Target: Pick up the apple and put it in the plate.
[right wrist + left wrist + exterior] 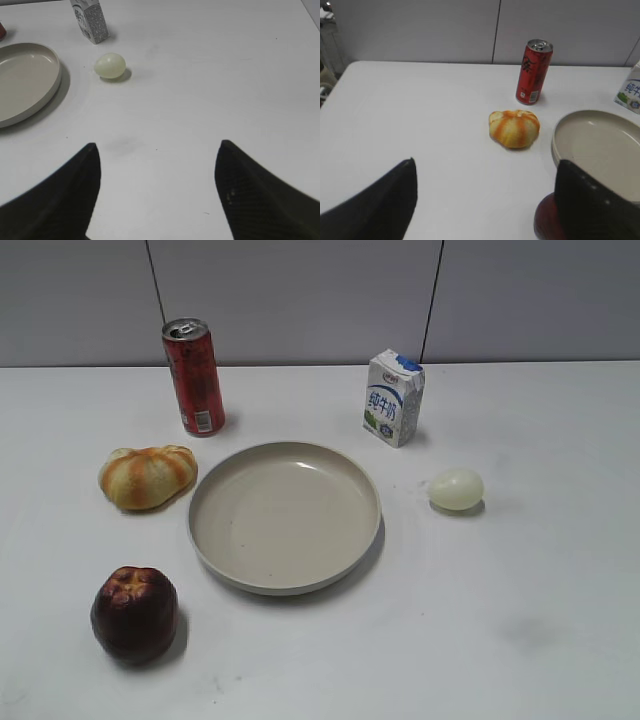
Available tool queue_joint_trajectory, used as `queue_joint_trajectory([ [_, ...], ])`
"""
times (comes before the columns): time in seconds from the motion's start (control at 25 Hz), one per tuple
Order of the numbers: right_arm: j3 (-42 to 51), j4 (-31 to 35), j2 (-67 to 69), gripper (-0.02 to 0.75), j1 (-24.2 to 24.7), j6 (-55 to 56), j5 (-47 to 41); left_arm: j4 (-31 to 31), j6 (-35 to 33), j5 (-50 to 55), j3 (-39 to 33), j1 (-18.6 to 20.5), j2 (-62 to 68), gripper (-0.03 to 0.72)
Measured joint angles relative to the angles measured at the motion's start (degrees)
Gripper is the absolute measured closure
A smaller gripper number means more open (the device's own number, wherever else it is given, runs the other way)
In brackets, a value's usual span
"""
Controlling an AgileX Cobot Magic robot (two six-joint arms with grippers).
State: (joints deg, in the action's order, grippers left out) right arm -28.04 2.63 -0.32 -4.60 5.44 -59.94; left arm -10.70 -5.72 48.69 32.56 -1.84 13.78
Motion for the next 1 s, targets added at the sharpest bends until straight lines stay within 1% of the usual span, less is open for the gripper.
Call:
queue_joint_trajectory([
  [0.12,0.0,0.0,0.0,0.167,0.0,0.0,0.0,-4.24,-2.3,-2.45,0.19,-2.53,9.38,0.035],
  [0.28,0.0,0.0,0.0,0.167,0.0,0.0,0.0,-12.07,-9.79,-3.84,0.64,-6.22,23.44,0.037],
  [0.4,0.0,0.0,0.0,0.167,0.0,0.0,0.0,-13.94,-12.58,-3.96,2.22,-10.42,33.74,0.038],
  [0.44,0.0,0.0,0.0,0.167,0.0,0.0,0.0,-13.94,-12.89,-4.03,2.96,-12.04,37.05,0.038],
  [0.52,0.0,0.0,0.0,0.167,0.0,0.0,0.0,-13.15,-13.2,-4.1,4.8,-16.59,42.6,0.039],
  [0.64,0.0,0.0,0.0,0.167,0.0,0.0,0.0,-10.22,-13.31,-4.34,7.66,-23.26,50.65,0.04],
  [0.72,0.0,0.0,0.0,0.167,0.0,0.0,0.0,-7.95,-13.26,-4.95,9.12,-26.47,54.87,0.04],
  [0.84,0.0,0.0,0.0,0.167,0.0,0.0,0.0,-5.3,-13.26,-6.25,10.53,-28.92,60.67,0.04],
  [1.0,0.0,0.0,0.0,0.167,0.0,0.0,0.0,-3.54,-13.26,-8.2,10.97,-29.41,67.51,0.04],
])
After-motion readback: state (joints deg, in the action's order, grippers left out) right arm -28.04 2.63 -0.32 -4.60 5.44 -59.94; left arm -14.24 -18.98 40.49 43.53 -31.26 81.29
